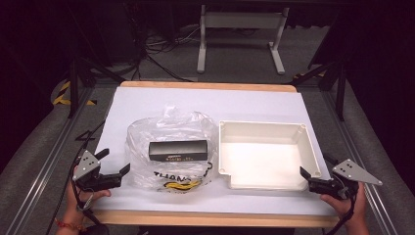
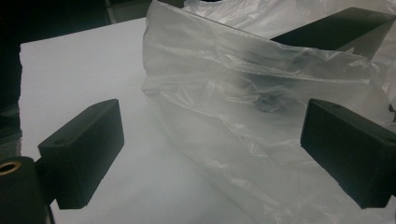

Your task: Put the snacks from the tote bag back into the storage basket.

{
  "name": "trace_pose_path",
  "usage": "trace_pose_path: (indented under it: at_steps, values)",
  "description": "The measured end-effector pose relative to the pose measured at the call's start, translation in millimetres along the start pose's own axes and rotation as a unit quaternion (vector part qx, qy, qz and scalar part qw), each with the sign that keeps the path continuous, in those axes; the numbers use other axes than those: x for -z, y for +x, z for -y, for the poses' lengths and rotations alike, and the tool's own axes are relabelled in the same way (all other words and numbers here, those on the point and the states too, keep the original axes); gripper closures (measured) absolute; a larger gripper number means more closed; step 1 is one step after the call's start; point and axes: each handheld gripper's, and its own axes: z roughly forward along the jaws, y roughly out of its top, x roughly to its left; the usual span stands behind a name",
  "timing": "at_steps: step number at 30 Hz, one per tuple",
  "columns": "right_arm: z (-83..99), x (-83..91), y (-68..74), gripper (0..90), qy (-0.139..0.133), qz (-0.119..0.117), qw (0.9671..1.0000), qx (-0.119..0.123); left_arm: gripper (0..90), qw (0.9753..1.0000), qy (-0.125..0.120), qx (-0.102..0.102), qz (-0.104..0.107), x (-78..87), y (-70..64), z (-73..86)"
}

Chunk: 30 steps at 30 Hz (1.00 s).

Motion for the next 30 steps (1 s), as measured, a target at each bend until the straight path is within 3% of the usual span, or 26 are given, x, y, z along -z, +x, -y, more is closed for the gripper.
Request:
trace_pose_path:
  at_steps: [8,15,18,24,29,30]
  values:
    - [-6.2,-0.9,5.0,10.1,-0.007,-0.021,0.9997,0.006,7.0,1.0,0.0,0.002,0.003,4.3,1.0,2.7]
    - [-18.4,-11.0,16.9,13.2,-0.004,-0.056,0.9981,0.027,7.1,1.0,0.003,0.002,-0.001,8.8,0.0,5.7]
    - [-30.4,-20.5,26.4,17.8,-0.001,-0.082,0.9954,0.049,7.1,1.0,0.001,0.005,-0.002,10.1,-1.3,6.1]
    - [-47.1,-29.9,32.9,20.2,-0.015,-0.119,0.9916,0.049,7.1,0.9999,0.007,0.007,-0.006,13.8,-3.1,8.6]
    - [-61.4,-42.2,43.1,21.4,-0.008,-0.129,0.9888,0.074,7.1,0.9999,0.009,0.009,-0.011,15.8,-4.5,9.4]
    - [-69.0,-44.4,53.1,19.0,0.014,-0.118,0.9896,0.081,7.1,0.9999,0.01,0.008,-0.012,16.1,-4.8,9.3]
